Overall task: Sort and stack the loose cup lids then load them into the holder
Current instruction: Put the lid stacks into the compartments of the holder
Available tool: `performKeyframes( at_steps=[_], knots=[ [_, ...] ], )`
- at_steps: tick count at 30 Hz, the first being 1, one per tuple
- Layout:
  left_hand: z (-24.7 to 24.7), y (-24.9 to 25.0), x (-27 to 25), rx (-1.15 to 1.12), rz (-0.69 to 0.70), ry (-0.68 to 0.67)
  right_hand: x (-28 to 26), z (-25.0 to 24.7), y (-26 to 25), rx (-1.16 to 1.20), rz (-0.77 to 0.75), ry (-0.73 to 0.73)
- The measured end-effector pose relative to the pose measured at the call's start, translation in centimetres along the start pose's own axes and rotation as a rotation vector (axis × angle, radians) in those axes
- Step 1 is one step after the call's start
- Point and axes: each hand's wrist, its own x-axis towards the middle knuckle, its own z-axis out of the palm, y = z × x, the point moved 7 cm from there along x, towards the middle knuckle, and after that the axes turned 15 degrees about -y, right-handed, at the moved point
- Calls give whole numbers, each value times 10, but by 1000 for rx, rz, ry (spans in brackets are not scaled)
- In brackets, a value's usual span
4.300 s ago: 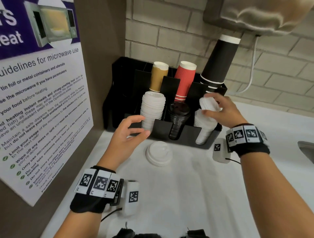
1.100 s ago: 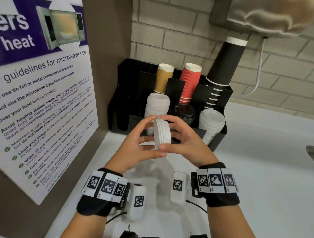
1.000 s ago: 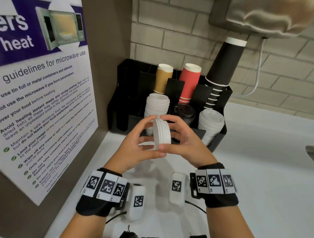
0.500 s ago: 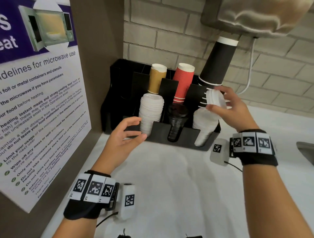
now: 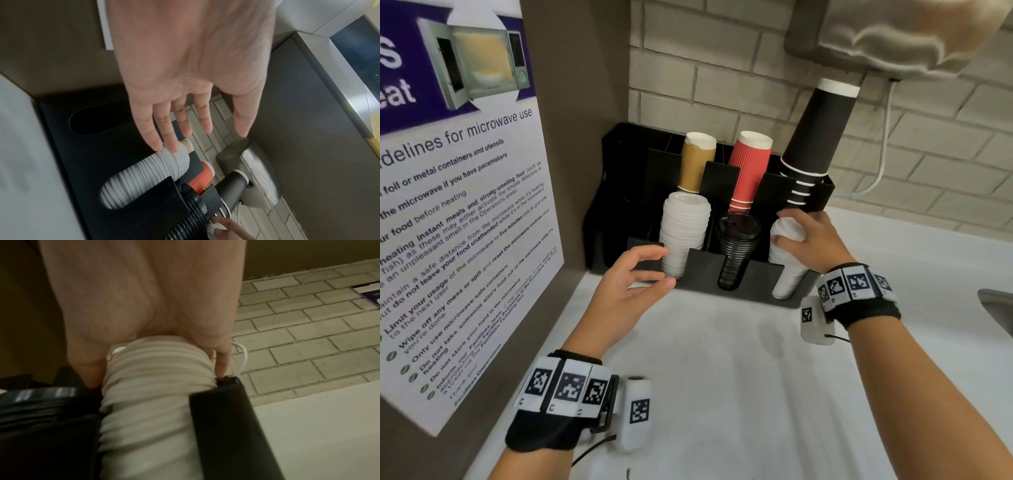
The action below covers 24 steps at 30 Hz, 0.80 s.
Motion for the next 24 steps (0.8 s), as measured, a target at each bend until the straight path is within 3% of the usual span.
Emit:
performKeyframes(
  at_steps=[6, 17, 24],
  knots=[
    [1, 0, -1, 9, -7, -6, -6, 4, -2, 6, -63, 110],
    [1, 1, -2, 38, -18, 3, -7, 12, -3, -5, -97, 86],
    [2, 5, -3, 46, -20, 9, -9, 16, -2, -229, -111, 14]
  ],
)
